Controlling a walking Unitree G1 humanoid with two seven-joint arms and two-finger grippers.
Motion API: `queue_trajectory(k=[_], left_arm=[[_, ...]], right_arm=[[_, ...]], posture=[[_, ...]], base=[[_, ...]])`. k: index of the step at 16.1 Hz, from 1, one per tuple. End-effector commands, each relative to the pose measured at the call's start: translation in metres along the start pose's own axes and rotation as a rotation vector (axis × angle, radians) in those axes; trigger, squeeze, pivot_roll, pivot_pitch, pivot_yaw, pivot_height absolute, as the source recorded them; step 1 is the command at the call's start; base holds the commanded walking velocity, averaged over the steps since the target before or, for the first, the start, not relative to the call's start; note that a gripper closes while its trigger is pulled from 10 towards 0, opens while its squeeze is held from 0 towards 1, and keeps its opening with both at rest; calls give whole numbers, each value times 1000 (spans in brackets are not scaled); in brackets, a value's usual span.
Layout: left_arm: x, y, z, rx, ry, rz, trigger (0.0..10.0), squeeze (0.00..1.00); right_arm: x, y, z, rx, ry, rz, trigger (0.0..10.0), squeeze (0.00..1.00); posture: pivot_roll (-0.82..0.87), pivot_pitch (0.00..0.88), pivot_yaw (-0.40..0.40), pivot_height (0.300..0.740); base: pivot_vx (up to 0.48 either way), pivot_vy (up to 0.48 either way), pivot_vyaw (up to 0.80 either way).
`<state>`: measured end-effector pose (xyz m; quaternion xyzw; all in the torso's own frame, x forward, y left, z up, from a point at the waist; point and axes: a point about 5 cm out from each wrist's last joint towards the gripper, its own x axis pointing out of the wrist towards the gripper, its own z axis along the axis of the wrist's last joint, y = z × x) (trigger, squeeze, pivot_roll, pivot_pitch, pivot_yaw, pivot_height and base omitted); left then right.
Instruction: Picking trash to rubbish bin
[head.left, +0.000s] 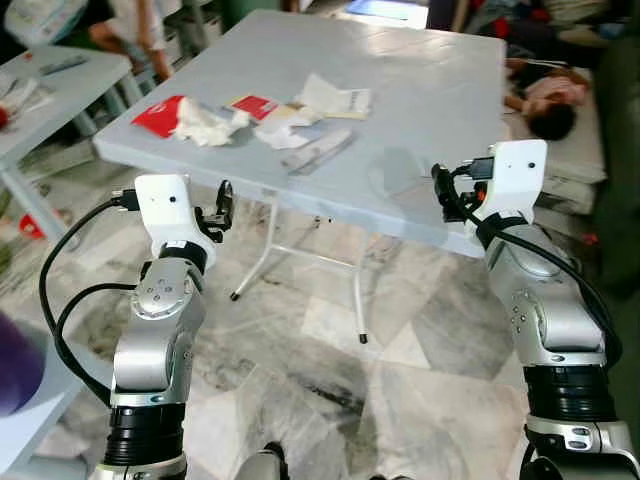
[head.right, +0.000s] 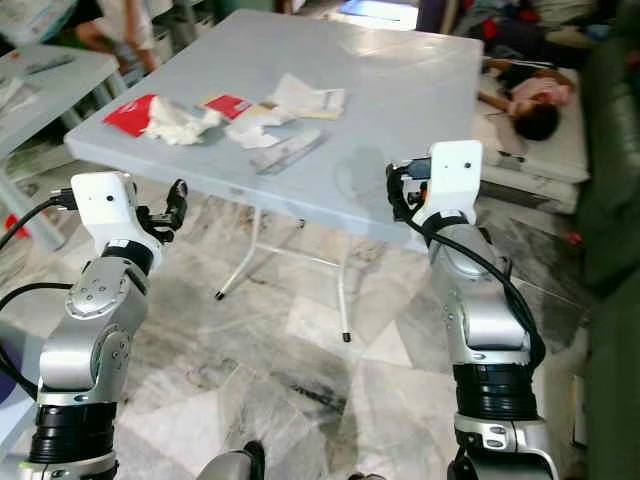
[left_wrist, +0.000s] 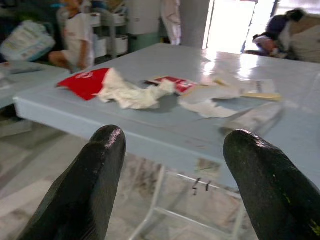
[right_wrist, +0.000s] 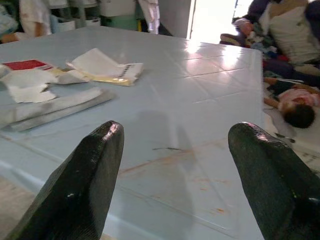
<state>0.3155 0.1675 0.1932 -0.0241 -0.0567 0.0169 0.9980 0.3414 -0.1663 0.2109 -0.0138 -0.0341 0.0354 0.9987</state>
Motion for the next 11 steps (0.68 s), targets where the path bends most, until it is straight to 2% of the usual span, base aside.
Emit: queue_trajectory(k=[1,6,11], left_arm=[[0,0,3,0,-14,-5,10000,0],[2,-1,4,-17,-18,-13,10000,0],[3,-5,5,-22,-27,-39,10000,0]], right_arm=[[1,-1,3,6,-8,-4,10000,0],[0,2,5,-18,-22,20,10000,0],[0,13,10,-61,-62,90,10000,0]], posture=[[53,111,-34,740],[48,109,-33,740],[45,94,-35,740]], base=[[0,0,0],[97,0,0],[418,0,0]])
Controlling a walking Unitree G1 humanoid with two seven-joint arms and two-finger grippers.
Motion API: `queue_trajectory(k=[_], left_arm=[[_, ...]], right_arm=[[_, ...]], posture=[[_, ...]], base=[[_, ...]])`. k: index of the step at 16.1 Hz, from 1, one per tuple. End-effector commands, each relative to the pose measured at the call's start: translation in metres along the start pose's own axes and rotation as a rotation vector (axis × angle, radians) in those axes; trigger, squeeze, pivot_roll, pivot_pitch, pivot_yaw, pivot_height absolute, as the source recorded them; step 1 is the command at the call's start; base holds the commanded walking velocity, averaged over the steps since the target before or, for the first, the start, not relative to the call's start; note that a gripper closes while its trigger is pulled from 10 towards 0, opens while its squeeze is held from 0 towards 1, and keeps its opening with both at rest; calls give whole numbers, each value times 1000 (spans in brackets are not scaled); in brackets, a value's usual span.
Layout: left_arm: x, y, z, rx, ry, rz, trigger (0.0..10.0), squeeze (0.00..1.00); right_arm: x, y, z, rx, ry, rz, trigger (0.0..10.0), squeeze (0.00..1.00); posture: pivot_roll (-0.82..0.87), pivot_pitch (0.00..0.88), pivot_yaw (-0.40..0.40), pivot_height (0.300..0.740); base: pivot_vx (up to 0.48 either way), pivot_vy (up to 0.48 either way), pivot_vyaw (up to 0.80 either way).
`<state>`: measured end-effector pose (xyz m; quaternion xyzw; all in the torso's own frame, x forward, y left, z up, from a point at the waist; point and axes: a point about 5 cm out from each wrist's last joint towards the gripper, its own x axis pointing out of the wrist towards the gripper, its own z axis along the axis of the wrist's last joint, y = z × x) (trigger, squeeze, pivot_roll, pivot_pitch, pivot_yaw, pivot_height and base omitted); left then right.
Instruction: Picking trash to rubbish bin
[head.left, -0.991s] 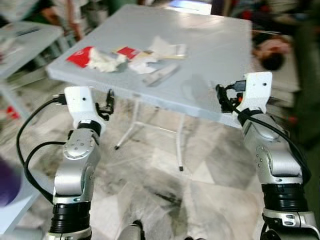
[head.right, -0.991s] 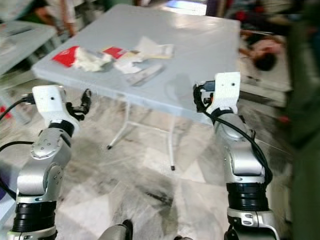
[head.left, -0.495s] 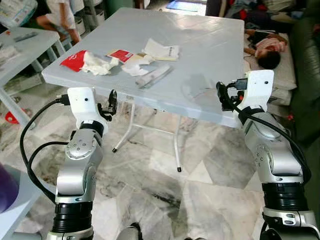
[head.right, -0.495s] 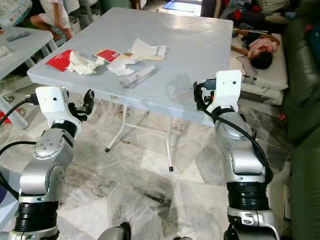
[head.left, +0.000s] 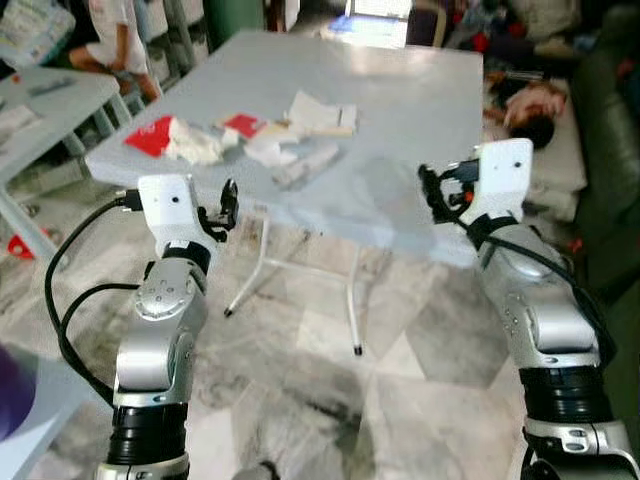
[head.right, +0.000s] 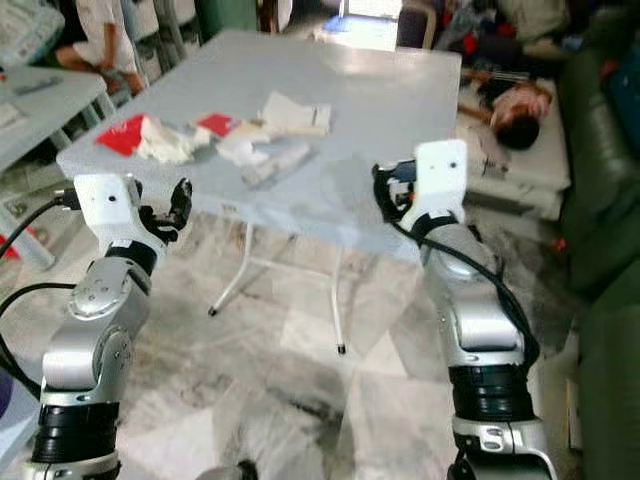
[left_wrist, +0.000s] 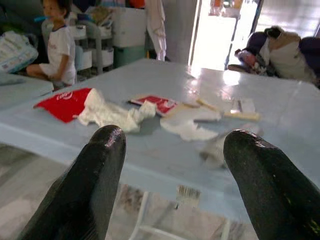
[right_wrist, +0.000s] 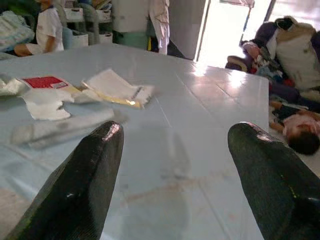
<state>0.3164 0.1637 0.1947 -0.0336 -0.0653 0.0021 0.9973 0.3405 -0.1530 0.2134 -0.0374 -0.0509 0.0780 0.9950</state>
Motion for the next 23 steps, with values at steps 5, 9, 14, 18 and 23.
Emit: queue_trajectory(k=[5,9,14,18,23], left_arm=[[2,0,3,2,-12,-2,10000,0],[2,0,2,2,-10,3,10000,0],[2,-1,1,-4,-6,-1,10000,0],[2,-1,1,-3,-3,3,10000,0],[0,3,-6,14,9,33,10000,0]], right_arm=[[0,0,7,-25,-32,14,10000,0],[0,3,7,-29,-34,29,10000,0],[-1,7,7,-35,-33,51,10000,0],[-1,9,7,-44,-42,71,10000,0],[-2,12,3,-32,-43,72,10000,0]], posture=[[45,99,-40,740],[45,100,-41,740],[44,104,-42,740],[43,106,-43,740],[46,60,-34,740]], base=[[480,0,0],[480,0,0],[480,0,0],[480,0,111],[236,0,421]])
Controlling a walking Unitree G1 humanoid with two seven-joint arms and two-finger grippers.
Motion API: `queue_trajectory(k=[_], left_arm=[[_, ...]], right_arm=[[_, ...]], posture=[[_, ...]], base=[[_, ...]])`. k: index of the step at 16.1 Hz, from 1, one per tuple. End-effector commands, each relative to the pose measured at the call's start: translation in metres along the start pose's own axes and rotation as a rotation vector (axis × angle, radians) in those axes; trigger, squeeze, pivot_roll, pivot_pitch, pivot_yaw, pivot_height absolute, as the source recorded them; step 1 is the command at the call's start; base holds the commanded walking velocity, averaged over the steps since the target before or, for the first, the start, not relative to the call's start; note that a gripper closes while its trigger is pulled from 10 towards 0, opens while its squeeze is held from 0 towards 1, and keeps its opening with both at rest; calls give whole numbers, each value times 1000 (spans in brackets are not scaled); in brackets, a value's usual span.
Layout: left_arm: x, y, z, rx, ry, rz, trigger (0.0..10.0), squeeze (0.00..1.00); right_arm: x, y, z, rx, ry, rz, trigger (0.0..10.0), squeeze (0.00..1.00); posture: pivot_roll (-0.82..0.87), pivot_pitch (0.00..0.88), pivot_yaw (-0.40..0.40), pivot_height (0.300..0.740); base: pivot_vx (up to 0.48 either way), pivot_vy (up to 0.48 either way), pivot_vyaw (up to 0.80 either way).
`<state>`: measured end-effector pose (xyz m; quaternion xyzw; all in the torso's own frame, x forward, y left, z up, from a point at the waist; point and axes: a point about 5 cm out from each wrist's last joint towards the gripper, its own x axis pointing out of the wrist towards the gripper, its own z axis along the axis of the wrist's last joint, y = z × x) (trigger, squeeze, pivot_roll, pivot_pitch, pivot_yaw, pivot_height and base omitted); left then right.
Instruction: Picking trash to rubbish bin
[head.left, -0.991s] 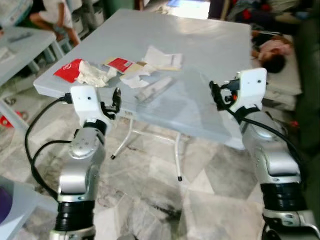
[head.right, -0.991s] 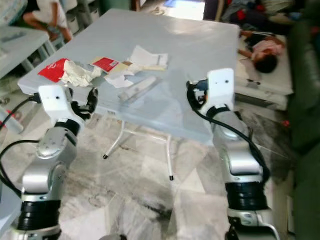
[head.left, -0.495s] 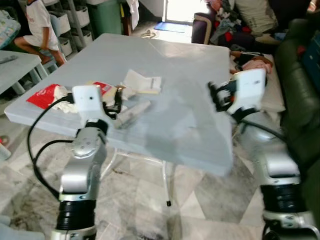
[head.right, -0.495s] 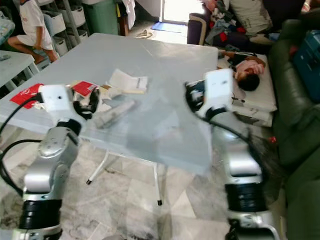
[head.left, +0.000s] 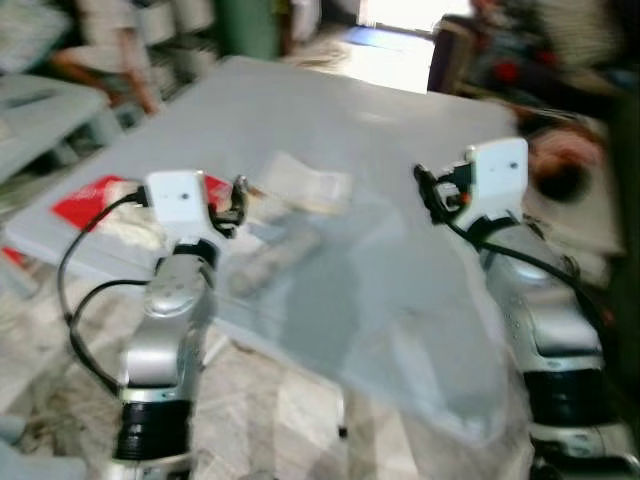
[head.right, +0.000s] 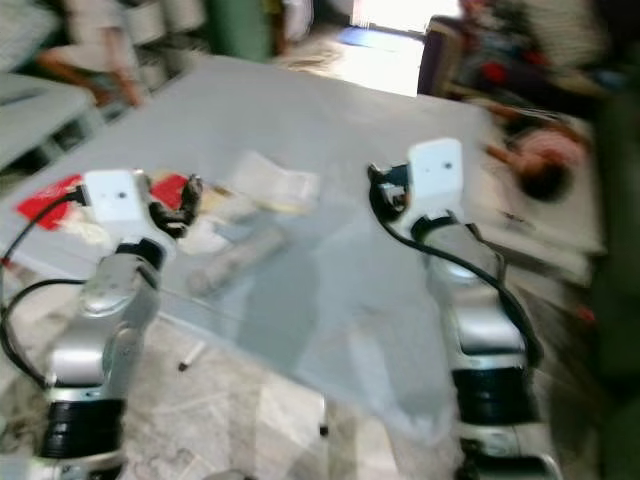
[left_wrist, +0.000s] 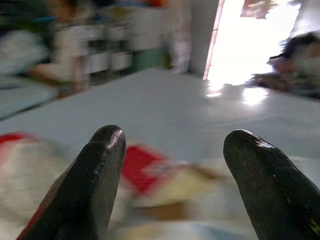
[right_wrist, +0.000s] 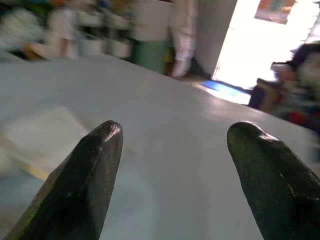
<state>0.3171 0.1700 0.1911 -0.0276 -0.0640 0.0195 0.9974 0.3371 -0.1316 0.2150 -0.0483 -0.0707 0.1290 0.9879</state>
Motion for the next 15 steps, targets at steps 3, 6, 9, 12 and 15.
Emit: queue_trajectory(k=[3,6,9,12,15], left_arm=[[-4,3,-8,33,16,43,10000,0],[-2,10,-13,65,33,101,10000,0],[8,7,-16,50,74,91,10000,0],[8,-16,-30,5,181,-55,10000,0],[5,-27,-32,-36,189,-74,10000,0]], right_arm=[[-2,-3,-3,2,-7,-16,10000,0],[-1,6,-4,20,-18,15,10000,0],[2,15,-3,21,-33,62,10000,0],[2,15,-4,14,-29,69,10000,0],[-2,14,-8,-3,-14,76,10000,0]], posture=[[62,0,-20,740],[72,0,-7,740],[74,0,10,740],[70,0,17,740],[59,0,19,740]], base=[[0,0,0],[0,0,0],[0,0,0],[0,0,0],[0,0,0]])
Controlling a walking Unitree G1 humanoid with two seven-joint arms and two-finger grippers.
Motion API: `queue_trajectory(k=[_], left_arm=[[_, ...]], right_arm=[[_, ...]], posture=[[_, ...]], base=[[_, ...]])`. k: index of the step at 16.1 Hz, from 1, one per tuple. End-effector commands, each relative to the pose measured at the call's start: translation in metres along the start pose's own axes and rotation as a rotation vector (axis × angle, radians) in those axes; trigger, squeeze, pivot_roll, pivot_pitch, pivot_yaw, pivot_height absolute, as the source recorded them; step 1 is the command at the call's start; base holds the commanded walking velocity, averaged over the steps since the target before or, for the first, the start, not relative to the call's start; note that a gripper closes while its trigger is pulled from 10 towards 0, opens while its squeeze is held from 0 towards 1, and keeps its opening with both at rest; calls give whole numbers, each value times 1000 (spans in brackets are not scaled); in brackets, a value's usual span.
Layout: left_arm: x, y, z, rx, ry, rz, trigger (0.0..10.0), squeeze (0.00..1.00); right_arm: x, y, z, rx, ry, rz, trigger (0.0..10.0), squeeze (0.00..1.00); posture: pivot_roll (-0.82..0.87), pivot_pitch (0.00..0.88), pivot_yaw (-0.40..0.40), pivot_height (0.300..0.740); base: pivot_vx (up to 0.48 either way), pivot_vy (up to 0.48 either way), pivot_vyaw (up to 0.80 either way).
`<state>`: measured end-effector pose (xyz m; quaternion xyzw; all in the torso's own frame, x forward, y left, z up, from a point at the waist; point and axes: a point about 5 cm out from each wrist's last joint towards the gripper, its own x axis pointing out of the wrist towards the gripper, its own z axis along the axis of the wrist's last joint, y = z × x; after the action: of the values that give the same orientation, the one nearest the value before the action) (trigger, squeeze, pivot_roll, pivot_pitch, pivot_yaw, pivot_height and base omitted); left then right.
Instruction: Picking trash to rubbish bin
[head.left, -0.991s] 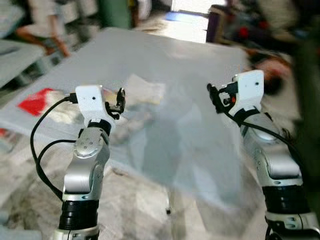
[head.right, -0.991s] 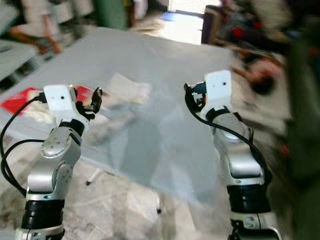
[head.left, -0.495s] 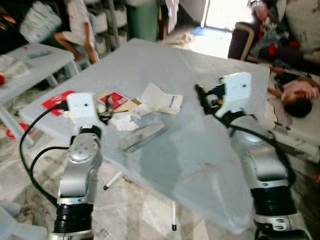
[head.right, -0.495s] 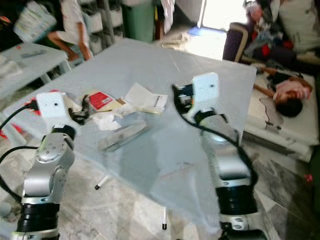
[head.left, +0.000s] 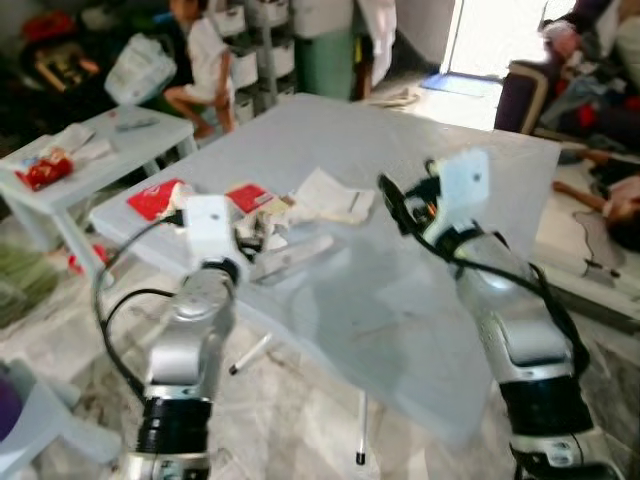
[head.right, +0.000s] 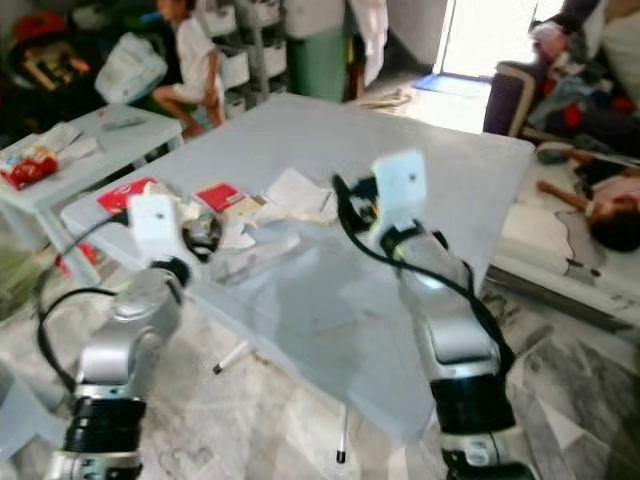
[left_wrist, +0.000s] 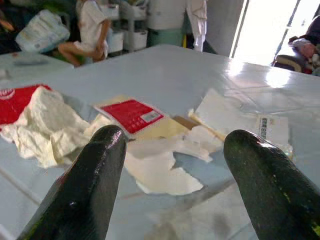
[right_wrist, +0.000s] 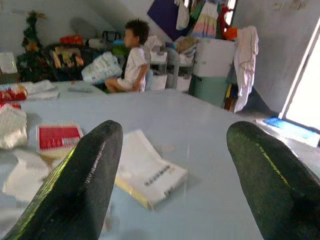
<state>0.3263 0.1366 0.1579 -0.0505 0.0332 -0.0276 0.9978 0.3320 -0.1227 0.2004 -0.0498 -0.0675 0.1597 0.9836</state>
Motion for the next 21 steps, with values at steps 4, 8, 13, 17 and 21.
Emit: queue_trajectory(k=[4,8,13,17,21], left_arm=[[3,1,8,-36,-18,10,10000,0],[14,1,-10,-6,143,-37,10000,0],[14,-23,-21,39,215,-195,10000,0],[14,-30,-30,-8,285,-259,10000,1000],[11,-22,-40,39,359,-277,10000,498]], right_arm=[[-1,-4,4,-25,-8,5,10000,0],[-2,-1,2,-32,25,45,10000,0],[-14,-1,-4,-65,86,113,10000,0],[-17,-3,-5,-76,96,104,10000,0],[-17,1,-4,-96,99,129,10000,0]], posture=[[48,0,20,740],[38,0,16,740],[15,0,18,740],[1,0,22,740],[2,0,25,740]], base=[[0,0,0],[0,0,0],[0,0,0],[0,0,0],[0,0,0]])
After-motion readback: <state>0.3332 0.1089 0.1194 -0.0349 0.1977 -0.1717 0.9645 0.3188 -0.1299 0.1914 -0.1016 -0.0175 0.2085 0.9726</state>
